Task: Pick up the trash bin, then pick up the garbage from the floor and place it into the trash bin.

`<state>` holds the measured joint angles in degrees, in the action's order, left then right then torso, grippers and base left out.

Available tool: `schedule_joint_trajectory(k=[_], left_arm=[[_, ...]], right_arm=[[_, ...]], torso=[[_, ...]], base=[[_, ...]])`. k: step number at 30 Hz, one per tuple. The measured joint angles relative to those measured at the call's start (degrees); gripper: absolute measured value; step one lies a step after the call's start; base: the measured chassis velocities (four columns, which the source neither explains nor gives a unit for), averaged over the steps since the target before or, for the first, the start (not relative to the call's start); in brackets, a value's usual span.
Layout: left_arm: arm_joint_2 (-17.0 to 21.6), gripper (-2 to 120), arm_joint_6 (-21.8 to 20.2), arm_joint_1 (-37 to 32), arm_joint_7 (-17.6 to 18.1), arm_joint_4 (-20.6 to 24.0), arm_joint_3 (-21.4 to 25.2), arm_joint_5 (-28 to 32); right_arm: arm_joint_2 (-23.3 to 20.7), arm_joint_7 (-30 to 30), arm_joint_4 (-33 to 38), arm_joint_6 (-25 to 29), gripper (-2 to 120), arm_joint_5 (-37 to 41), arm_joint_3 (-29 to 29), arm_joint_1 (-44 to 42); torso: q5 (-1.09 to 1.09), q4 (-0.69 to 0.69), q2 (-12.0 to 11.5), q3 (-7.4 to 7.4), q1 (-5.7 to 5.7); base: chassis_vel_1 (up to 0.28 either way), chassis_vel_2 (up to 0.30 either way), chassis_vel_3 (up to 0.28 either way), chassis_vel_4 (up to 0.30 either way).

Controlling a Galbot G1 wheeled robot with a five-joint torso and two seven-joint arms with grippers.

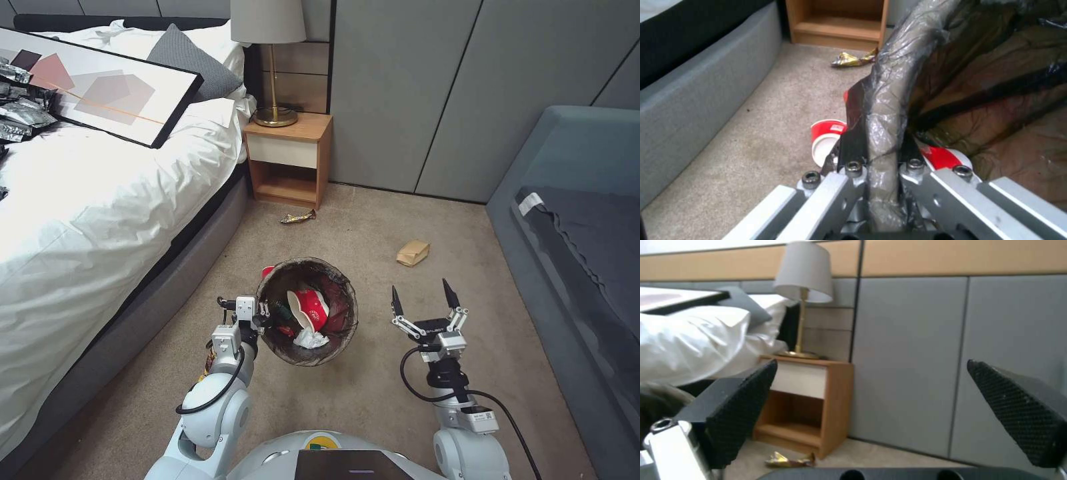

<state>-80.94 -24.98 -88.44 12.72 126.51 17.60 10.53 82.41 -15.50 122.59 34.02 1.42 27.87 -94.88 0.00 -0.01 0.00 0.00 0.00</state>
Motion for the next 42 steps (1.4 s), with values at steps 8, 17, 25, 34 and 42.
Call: schedule_joint_trajectory(k=[8, 17, 25, 34, 42], left_arm=[[0.18, 0, 0.03, 0.03, 0.02, -0.01, 0.58, 0.33], [-0.13, 0, 0.10, -0.14, 0.08, 0.01, 1.04, 0.31], [-0.16, 0, 0.30, -0.26, 0.09, -0.04, 1.17, 0.26], [-0.20, 0, 0.45, -0.37, 0.05, 0.01, 1.21, 0.12], [-0.20, 0, 0.59, -0.37, 0.02, 0.05, 1.20, 0.05]], right_arm=[[3.49, 6.45, -3.49, 2.62, 100, 0.46, 4.45, -3.02], [6.21, 9.35, -9.20, 5.34, 100, 1.92, 8.44, -3.68], [7.31, 10.12, -12.03, 6.21, 100, 2.21, 10.19, -3.05], [7.55, 10.23, -12.27, 6.12, 100, 2.27, 10.38, -2.44], [7.50, 10.51, -12.62, 5.88, 100, 2.49, 10.75, -2.02]], torso=[[0.00, 0.00, 0.00, 0.00, 0.00], [0.01, 0.01, 0.00, 0.01, 0.00], [0.00, 0.00, 0.00, 0.01, 0.00], [0.00, 0.00, 0.00, 0.00, 0.00], [0.00, 0.00, 0.00, 0.00, 0.00]], base=[[0.000, 0.000, 0.000, 0.000], [0.000, 0.000, 0.000, 0.000], [0.000, 0.000, 0.000, 0.000], [0.000, 0.000, 0.000, 0.000], [-0.009, 0.006, 0.005, -0.007]])
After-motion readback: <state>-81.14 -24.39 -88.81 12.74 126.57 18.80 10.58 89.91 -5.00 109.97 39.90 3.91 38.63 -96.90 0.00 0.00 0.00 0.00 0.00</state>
